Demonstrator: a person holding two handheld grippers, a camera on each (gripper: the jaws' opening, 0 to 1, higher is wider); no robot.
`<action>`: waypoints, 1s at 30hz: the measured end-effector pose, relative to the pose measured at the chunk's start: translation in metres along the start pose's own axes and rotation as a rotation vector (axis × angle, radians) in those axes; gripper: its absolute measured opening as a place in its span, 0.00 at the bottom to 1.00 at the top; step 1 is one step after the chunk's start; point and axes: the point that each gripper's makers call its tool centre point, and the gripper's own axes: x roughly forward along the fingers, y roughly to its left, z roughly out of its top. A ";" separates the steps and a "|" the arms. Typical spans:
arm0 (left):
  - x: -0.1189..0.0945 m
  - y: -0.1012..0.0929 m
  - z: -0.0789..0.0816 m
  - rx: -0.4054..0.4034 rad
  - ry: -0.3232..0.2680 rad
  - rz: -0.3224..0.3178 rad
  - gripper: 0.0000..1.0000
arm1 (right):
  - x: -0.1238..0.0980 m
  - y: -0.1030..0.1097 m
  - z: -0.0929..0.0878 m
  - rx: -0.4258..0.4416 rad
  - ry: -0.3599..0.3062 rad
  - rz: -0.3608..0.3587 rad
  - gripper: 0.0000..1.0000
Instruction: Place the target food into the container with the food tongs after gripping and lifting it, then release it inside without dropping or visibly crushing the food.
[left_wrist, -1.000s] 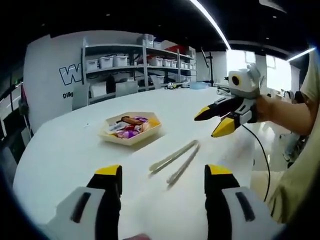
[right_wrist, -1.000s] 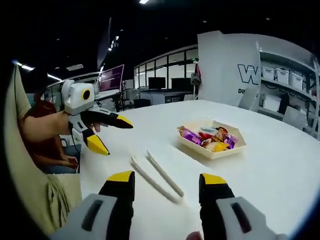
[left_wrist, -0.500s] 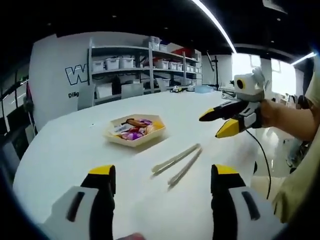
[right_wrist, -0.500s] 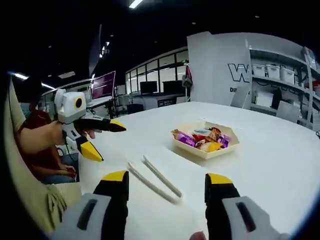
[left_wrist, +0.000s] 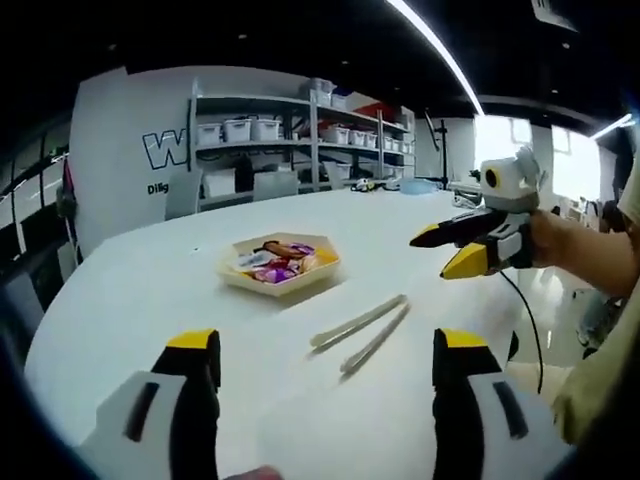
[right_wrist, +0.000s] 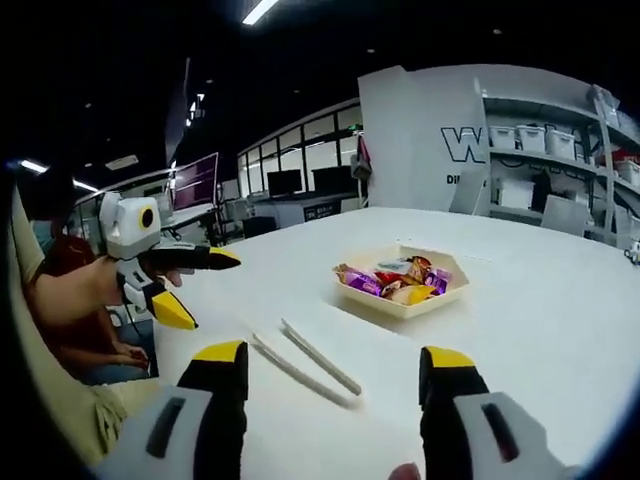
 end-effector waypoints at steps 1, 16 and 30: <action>0.000 0.000 0.000 -0.001 -0.001 0.002 0.86 | 0.000 0.001 0.000 0.001 -0.001 0.000 0.70; 0.001 0.000 0.006 -0.016 -0.018 0.018 0.92 | -0.001 -0.004 0.003 0.048 -0.012 -0.025 0.79; 0.006 0.003 0.009 -0.017 -0.023 0.029 0.94 | 0.002 -0.012 0.005 0.080 -0.023 -0.041 0.90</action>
